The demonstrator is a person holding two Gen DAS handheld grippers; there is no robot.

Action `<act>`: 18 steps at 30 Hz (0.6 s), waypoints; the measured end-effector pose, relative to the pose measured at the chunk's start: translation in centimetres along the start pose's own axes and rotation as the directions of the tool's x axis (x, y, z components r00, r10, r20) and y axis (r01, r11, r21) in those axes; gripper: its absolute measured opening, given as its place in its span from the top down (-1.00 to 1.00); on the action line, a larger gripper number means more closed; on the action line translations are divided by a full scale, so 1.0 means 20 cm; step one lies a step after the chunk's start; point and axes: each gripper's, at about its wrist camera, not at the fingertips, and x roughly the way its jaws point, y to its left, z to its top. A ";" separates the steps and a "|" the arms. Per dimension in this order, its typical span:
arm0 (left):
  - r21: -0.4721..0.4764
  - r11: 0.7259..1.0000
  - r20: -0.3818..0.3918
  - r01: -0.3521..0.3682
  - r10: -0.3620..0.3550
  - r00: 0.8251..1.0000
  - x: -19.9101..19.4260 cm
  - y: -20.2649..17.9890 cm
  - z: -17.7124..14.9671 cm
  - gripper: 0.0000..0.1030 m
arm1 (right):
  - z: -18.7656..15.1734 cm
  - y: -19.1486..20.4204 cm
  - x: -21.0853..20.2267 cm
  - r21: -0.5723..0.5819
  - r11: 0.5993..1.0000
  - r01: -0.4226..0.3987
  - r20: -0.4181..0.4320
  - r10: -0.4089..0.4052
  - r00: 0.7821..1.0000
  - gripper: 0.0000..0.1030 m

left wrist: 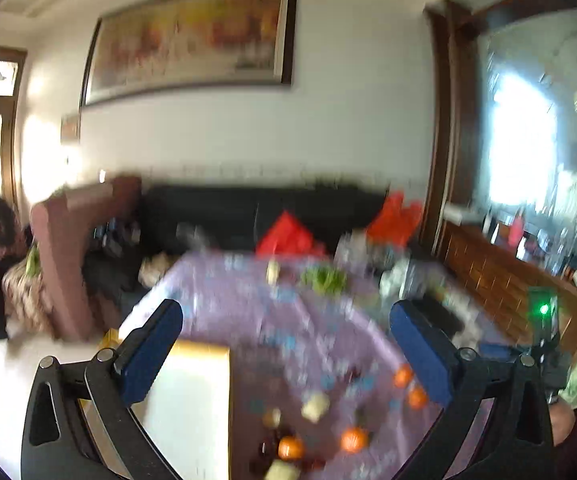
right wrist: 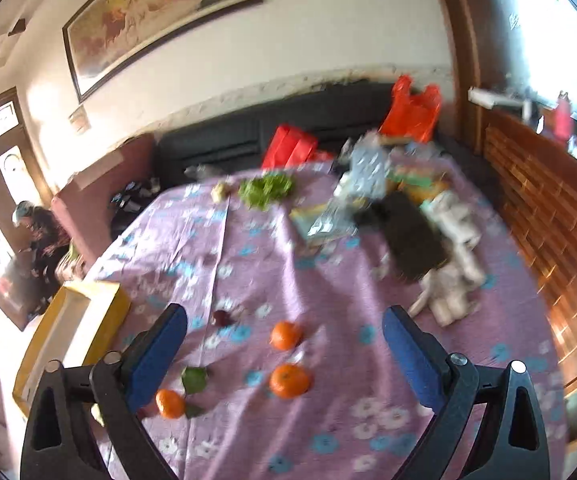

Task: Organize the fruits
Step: 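Grasp the large leafy orange with the left tool while the right tool grasps another orange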

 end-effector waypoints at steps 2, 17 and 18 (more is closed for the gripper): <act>0.015 1.000 -0.116 -0.013 0.014 0.993 0.15 -0.03 -0.11 -0.99 | -0.09 0.01 0.14 -0.001 1.000 -0.013 -0.090 0.013 0.996 -0.44; -0.052 0.975 -0.518 0.215 -0.211 0.829 0.80 -0.30 -0.70 -0.04 | -0.34 0.01 0.54 -0.054 0.999 0.003 -0.241 -0.016 0.970 -0.17; -0.041 0.976 -0.530 0.213 -0.203 0.824 0.82 -0.31 -0.72 -0.04 | -0.34 0.01 0.54 -0.058 0.998 0.003 -0.238 -0.017 0.971 -0.15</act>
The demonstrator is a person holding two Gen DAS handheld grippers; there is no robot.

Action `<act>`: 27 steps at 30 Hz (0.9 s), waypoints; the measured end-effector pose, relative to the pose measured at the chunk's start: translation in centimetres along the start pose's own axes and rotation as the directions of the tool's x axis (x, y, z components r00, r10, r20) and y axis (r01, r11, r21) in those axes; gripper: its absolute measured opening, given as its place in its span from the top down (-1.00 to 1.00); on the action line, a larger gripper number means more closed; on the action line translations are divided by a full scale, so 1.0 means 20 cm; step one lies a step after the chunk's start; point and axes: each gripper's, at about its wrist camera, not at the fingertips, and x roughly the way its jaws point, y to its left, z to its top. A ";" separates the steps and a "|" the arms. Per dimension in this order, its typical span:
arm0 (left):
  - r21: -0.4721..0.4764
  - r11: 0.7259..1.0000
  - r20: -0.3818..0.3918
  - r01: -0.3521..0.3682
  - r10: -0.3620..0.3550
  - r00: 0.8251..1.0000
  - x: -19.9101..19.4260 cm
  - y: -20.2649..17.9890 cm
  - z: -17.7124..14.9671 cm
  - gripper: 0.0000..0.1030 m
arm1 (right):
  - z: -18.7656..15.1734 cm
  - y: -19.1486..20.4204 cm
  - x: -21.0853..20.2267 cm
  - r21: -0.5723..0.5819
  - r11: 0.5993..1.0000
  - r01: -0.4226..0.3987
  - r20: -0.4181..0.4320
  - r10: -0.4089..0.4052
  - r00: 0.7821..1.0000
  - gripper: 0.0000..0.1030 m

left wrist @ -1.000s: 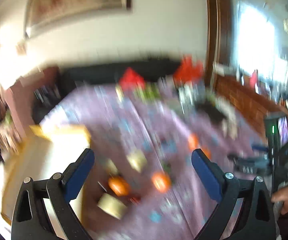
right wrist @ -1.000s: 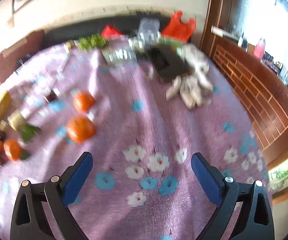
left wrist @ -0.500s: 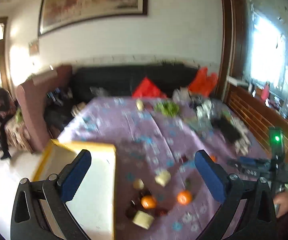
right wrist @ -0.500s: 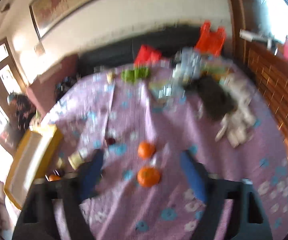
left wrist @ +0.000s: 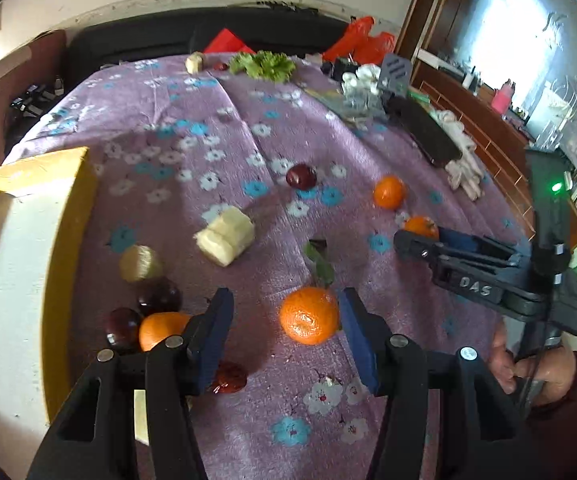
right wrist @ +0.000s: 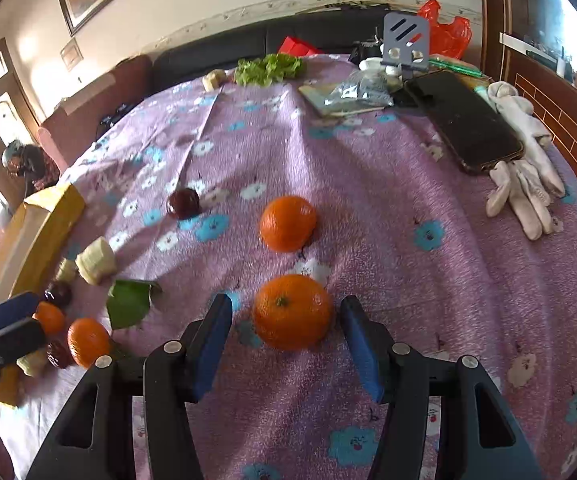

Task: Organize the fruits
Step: 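Grasp the large leafy orange with the left tool while the right tool grasps another orange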

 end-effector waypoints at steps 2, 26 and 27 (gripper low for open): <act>0.008 1.000 -0.014 0.008 -0.008 1.000 0.03 -0.01 0.00 -0.08 | 0.00 -0.01 -0.01 -0.004 1.000 -0.006 0.003 0.006 1.000 -0.06; -0.083 0.995 0.089 0.061 -0.054 0.995 -0.19 0.02 -0.10 0.32 | -0.03 -0.02 -0.03 0.001 1.000 0.007 0.047 -0.007 0.999 0.20; -0.093 0.993 0.104 0.068 -0.058 0.993 -0.23 0.04 -0.11 0.32 | -0.03 -0.01 -0.03 -0.001 1.000 0.009 0.055 -0.009 0.998 0.20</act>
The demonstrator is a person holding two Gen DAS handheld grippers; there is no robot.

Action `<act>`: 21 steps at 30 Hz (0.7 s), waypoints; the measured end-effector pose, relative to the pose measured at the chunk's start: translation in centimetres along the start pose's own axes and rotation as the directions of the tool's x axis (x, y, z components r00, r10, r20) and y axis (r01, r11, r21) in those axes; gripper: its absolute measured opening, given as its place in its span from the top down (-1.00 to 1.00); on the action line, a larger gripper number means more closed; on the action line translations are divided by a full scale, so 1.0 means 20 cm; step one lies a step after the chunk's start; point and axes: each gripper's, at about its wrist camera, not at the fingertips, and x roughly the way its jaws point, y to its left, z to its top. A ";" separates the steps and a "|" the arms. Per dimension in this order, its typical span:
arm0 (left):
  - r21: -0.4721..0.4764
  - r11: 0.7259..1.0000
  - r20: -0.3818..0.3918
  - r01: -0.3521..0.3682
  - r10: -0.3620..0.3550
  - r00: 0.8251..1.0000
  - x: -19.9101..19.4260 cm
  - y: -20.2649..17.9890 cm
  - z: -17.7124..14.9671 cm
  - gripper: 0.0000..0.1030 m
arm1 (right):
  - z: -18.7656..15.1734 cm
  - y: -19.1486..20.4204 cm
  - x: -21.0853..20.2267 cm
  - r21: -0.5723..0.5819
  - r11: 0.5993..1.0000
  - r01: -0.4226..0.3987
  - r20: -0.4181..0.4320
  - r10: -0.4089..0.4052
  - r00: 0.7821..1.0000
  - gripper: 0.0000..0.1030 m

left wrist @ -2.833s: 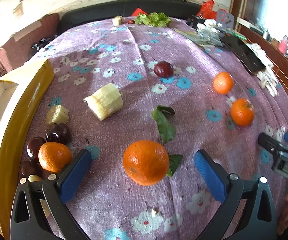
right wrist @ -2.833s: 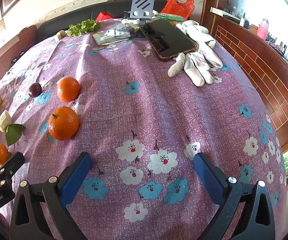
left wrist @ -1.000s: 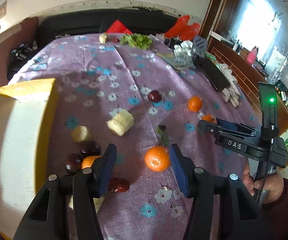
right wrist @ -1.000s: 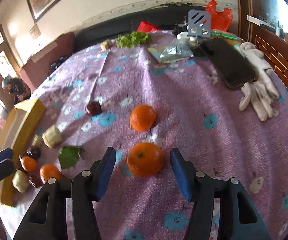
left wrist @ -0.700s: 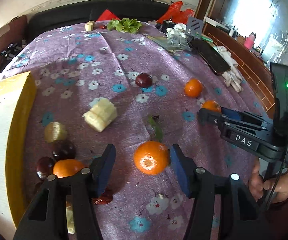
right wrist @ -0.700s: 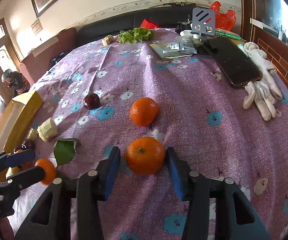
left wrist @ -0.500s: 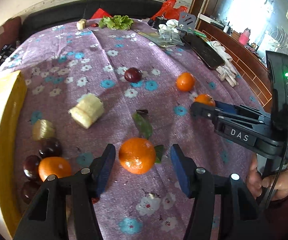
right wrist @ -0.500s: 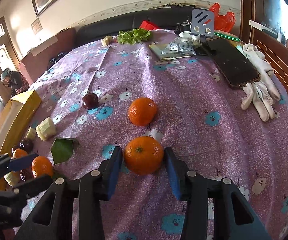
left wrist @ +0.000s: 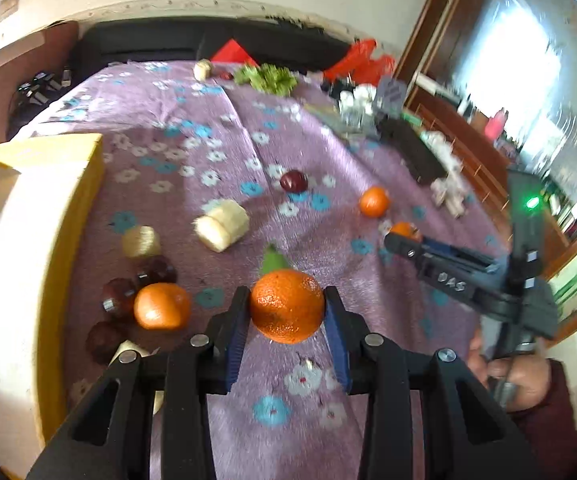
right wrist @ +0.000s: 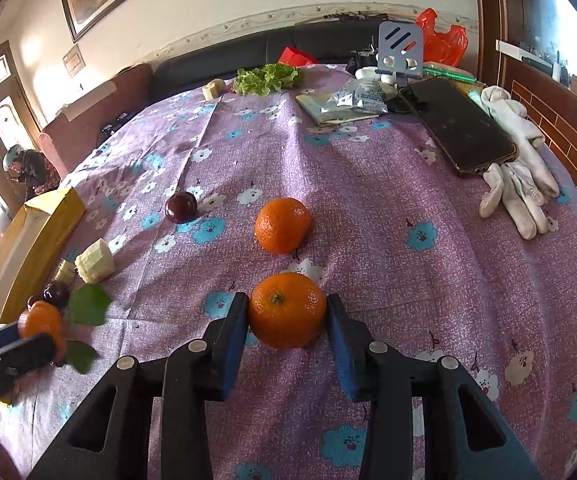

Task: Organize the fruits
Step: 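Grasp the large leafy orange with the left tool while the right tool grasps another orange, then carry both oranges into the yellow tray and open both tools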

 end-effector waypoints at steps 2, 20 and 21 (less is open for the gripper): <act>-0.031 0.999 0.035 0.008 -0.006 0.999 -0.12 0.04 -0.01 0.32 | 0.00 0.02 -0.02 -0.011 1.000 0.008 0.022 -0.008 1.000 0.20; -0.352 0.867 0.170 -0.353 0.430 0.887 -0.83 0.91 -0.21 0.31 | 0.09 1.02 -0.60 -0.267 0.891 -0.367 0.046 0.392 0.919 0.17; -0.370 0.860 0.153 -0.351 0.429 0.890 -0.81 0.96 -0.23 0.31 | 0.07 1.09 -0.57 -0.278 0.882 -0.380 0.024 0.402 0.915 0.17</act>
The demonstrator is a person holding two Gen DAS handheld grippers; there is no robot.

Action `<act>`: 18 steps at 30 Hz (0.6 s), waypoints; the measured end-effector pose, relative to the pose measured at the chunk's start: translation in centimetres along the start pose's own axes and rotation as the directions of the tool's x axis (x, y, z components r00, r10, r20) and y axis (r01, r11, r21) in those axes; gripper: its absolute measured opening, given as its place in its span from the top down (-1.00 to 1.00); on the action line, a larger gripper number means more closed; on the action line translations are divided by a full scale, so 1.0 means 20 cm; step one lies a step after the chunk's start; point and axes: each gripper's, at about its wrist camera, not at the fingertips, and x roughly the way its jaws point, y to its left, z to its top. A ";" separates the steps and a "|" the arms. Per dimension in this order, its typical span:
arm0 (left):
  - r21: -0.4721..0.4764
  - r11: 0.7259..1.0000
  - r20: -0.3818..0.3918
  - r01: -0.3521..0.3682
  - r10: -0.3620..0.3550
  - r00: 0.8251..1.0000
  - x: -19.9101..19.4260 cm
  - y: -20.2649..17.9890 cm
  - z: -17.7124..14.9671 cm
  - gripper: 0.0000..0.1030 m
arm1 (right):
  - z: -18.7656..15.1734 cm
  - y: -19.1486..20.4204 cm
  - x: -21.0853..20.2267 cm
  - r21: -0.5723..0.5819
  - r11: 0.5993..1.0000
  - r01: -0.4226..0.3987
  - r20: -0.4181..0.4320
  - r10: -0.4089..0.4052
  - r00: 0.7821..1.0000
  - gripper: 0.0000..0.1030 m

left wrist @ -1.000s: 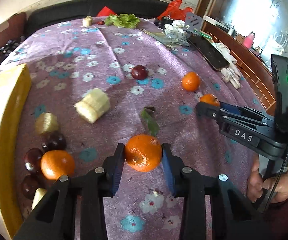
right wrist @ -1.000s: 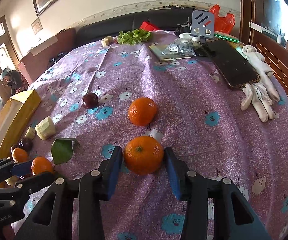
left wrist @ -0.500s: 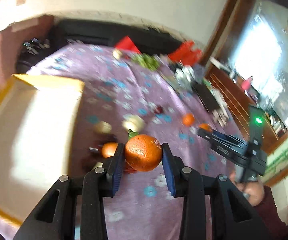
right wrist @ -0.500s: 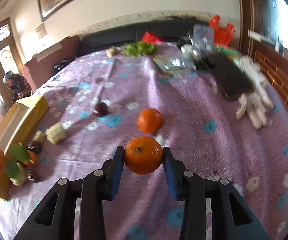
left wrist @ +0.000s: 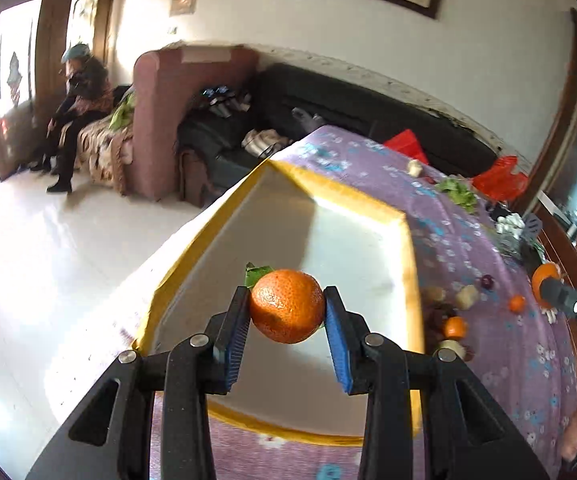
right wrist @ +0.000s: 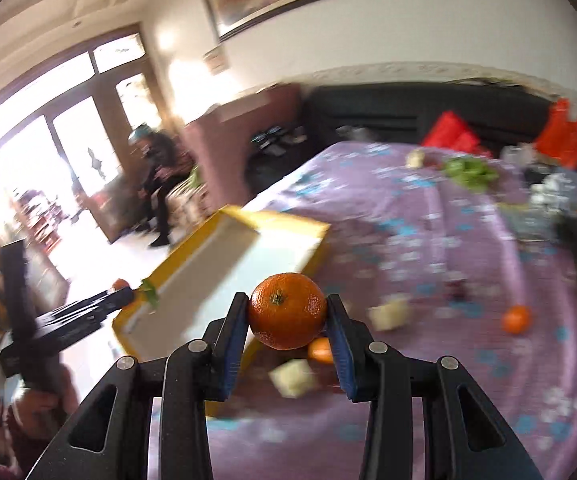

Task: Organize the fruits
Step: 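Carry both oranges into the yellow tray and open both tools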

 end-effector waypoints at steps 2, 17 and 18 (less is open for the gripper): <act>-0.031 1.000 -0.032 -0.003 0.002 0.999 0.07 0.07 -0.02 0.31 | -0.04 0.13 0.15 -0.023 0.999 -0.039 -0.055 0.038 0.998 0.17; -0.070 0.998 -0.039 -0.007 0.004 0.999 0.09 0.21 -0.05 -0.19 | -0.27 0.51 0.82 -0.120 0.989 -0.088 -0.296 0.049 0.954 0.15; -0.070 0.997 -0.027 -0.014 0.012 1.000 0.08 0.21 -0.05 -0.24 | -0.27 0.51 0.81 -0.121 0.989 -0.088 -0.295 0.049 0.954 0.15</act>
